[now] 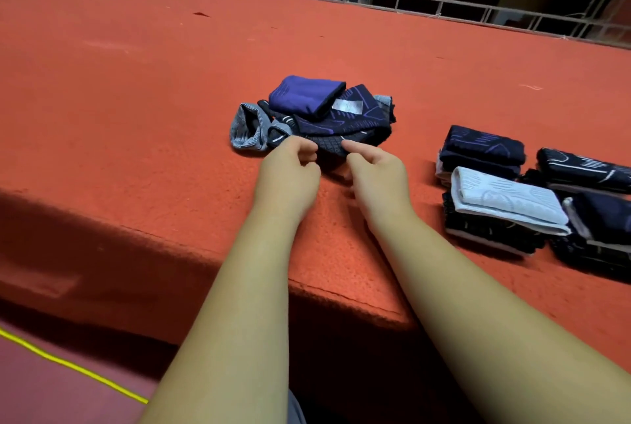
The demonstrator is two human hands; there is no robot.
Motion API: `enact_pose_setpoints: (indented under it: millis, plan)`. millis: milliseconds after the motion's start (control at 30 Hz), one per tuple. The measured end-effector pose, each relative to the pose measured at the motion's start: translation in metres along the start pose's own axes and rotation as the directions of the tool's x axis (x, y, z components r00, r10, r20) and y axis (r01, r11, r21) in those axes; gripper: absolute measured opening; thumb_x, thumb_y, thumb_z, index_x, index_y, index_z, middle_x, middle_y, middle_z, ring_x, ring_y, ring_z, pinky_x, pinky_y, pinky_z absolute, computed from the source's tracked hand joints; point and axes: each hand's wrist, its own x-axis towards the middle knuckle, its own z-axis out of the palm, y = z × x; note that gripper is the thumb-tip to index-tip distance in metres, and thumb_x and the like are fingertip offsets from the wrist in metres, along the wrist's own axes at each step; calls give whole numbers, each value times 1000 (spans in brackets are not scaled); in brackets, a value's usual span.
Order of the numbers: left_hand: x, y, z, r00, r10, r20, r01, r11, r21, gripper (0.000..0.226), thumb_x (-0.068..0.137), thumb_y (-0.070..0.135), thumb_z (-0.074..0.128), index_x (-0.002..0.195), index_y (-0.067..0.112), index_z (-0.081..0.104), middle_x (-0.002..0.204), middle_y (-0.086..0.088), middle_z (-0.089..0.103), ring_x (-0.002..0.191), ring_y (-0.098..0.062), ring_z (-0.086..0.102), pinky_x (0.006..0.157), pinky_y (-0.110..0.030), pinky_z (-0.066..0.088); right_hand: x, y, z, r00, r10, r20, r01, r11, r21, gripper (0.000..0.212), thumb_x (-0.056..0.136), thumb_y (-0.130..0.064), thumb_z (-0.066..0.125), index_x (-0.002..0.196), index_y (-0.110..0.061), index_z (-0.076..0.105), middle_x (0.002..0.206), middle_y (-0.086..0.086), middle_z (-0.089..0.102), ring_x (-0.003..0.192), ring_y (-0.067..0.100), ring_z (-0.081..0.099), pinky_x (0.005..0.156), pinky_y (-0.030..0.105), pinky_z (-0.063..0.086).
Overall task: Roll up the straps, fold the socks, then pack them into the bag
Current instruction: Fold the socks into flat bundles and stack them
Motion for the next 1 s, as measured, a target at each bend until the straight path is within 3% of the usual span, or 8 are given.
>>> enact_pose_setpoints:
  millis: [167,367,467,567,667,733,833,1000]
  plan:
    - [-9,2,2,963,270,7,-262,925,275,67,81,-1,64,140,30,61,131,3,55,119,-25,57,108,-40,48,-29,-9,-18,997,-83,-7,83,996,45,36,94,-11,58,111,-29,83,83,-16,72,75,2,64,73,26,52]
    - [-25,7,-6,935,349,-68,-295,867,401,42,83,6,68,111,36,78,118,7,55,118,-26,47,107,-38,41,-63,-7,-50,994,-112,-2,112,990,87,39,93,-3,55,106,-27,83,66,-20,68,60,11,50,62,29,44]
    - [-30,14,-12,917,394,52,-379,829,411,25,84,25,73,103,39,81,101,13,57,108,-25,51,97,-39,43,-74,-2,-67,982,-187,18,188,982,-9,37,94,-5,59,116,-28,76,89,-11,75,74,3,60,75,22,46]
    - [-42,19,-16,893,403,201,-451,806,384,13,82,29,83,95,35,83,88,11,63,94,-20,59,84,-37,46,-82,6,-83,964,-250,95,266,929,-257,38,90,-10,66,121,-31,72,96,-10,72,83,1,63,78,13,44]
    - [-56,19,-25,887,322,331,-431,835,342,18,75,26,93,89,31,83,86,11,70,87,-10,65,85,-36,51,-90,20,-94,940,-282,191,339,831,-442,25,89,-19,74,111,-31,75,99,-8,71,90,10,62,85,25,46]
    - [-63,20,-33,881,264,391,-397,863,313,22,73,21,95,90,30,84,88,12,73,87,-3,67,87,-29,50,-96,29,-99,938,-287,193,344,827,-444,14,91,-20,75,103,-28,76,101,-9,74,96,10,64,90,28,47]
    - [-63,19,-45,910,241,337,-341,897,280,18,78,14,92,87,27,83,89,9,73,88,-5,67,86,-28,50,-100,33,-102,931,-321,171,364,837,-408,8,93,-21,75,98,-27,74,101,-11,72,95,8,62,85,25,43]
    - [-56,12,-54,958,285,36,-260,809,527,24,84,10,74,96,31,74,100,3,64,100,-25,63,87,-39,50,-108,30,-102,897,-405,179,442,787,-430,11,90,-17,74,94,-26,69,94,-9,64,88,9,56,81,20,41]
